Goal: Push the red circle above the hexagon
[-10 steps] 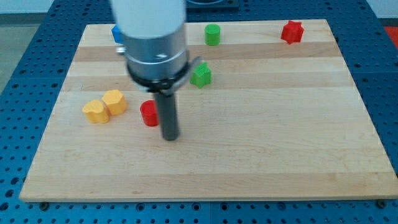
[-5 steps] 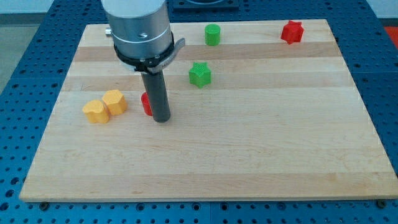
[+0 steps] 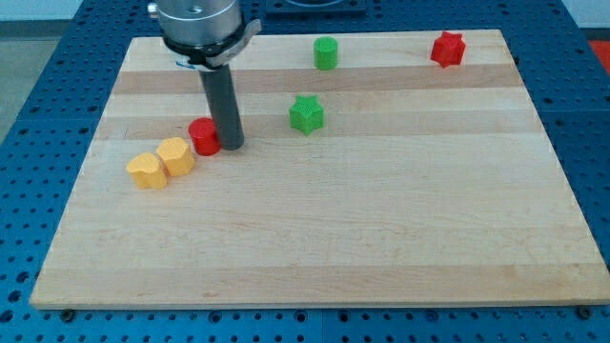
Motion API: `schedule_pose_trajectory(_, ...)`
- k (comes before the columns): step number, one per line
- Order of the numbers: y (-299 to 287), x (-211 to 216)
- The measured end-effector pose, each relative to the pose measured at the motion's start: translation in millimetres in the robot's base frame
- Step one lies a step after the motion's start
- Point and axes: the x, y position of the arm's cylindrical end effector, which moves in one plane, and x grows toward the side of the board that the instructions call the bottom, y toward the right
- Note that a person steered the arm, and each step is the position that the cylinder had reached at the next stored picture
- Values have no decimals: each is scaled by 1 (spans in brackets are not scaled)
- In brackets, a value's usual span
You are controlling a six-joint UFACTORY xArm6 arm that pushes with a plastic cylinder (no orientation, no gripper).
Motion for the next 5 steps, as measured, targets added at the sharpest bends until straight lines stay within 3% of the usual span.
schedule_pose_trajectory(5, -54, 0)
